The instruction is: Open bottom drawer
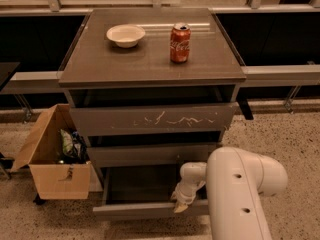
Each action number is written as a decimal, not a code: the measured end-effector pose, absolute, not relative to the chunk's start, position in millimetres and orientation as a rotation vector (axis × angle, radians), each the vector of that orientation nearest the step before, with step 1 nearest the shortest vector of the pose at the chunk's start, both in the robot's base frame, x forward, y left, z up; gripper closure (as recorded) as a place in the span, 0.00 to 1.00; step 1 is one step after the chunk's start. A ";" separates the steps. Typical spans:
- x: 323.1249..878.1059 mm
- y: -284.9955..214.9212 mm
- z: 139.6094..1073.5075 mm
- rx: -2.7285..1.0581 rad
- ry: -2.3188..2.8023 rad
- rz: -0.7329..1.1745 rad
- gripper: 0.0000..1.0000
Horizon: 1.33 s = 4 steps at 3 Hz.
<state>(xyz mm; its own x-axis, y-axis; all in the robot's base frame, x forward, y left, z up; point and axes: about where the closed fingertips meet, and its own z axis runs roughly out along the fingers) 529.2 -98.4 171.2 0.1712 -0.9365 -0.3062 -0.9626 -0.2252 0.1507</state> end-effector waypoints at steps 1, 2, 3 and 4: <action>509.4 -102.5 168.9 -2.287 1.907 0.552 1.00; 503.5 -100.4 168.9 -2.279 1.905 0.564 1.00; 503.3 -100.4 168.8 -2.279 1.906 0.565 0.74; 503.3 -100.4 168.8 -2.279 1.906 0.565 0.51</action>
Offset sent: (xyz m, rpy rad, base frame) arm -0.2166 -0.0677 -0.0141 0.5017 0.0499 -0.3306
